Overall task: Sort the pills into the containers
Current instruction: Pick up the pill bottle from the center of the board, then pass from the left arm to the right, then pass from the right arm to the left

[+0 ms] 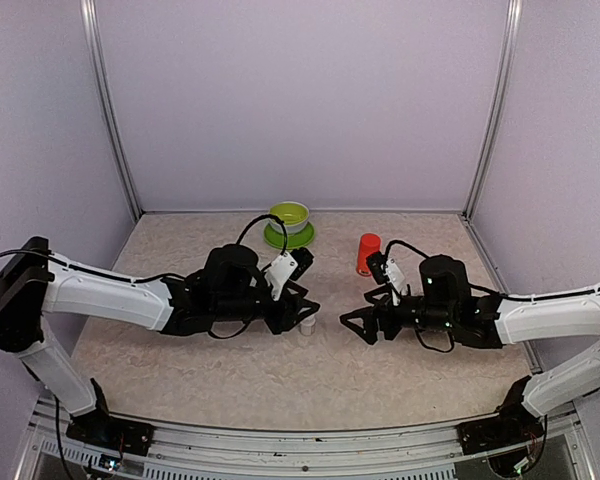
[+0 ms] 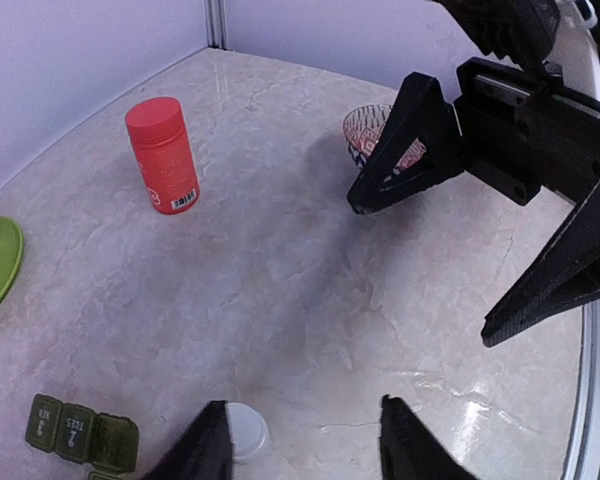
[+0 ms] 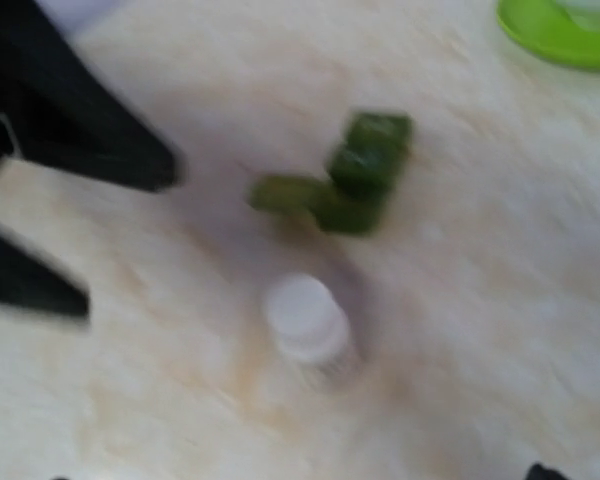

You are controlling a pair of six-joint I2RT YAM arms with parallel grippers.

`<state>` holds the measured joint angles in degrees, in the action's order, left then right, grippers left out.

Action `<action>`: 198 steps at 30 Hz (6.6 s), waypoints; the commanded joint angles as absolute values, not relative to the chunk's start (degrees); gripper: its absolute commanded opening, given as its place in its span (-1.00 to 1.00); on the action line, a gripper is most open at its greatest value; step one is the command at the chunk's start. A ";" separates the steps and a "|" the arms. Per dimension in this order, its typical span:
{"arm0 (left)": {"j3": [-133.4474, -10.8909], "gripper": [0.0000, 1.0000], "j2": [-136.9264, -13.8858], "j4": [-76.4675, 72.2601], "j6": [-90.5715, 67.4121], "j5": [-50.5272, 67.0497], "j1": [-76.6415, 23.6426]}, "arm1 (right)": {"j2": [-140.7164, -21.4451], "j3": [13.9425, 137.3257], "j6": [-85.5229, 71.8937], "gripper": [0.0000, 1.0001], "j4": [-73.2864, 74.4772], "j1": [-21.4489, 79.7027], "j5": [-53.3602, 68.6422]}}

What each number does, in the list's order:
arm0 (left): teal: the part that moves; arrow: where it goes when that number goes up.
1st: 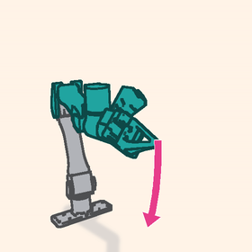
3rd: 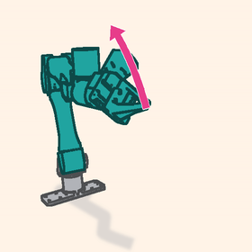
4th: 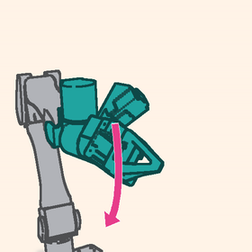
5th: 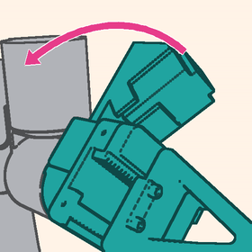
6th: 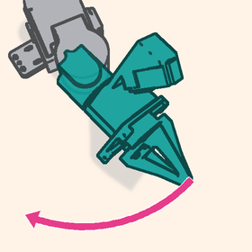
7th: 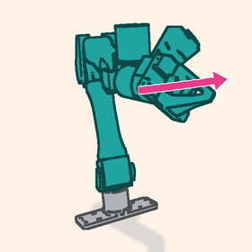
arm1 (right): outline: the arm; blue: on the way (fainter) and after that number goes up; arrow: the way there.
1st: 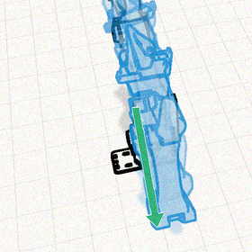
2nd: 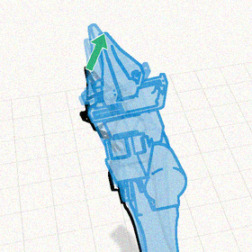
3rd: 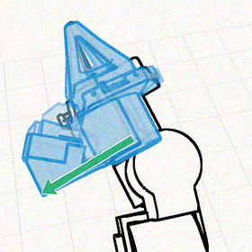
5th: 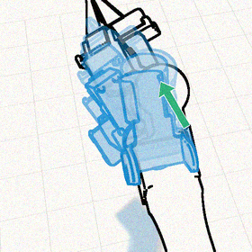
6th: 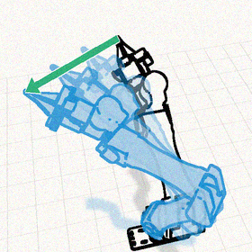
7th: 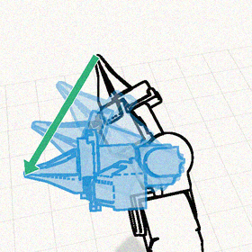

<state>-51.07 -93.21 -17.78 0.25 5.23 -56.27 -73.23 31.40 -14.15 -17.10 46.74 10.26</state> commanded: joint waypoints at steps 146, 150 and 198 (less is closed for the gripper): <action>-42.16 0.55 -84.04 -25.58 -12.91 31.62 -54.93 | -79.86 43.86 -2.64 -0.50 -8.91 51.49 41.76; -42.71 0.46 -84.85 -25.68 -13.10 33.65 -54.93 | -80.34 44.23 -2.24 -0.50 -8.86 52.08 42.18; -41.73 -0.80 -87.34 -32.51 -15.69 38.68 -54.40 | -83.38 44.06 -1.96 -0.13 -11.04 52.65 42.19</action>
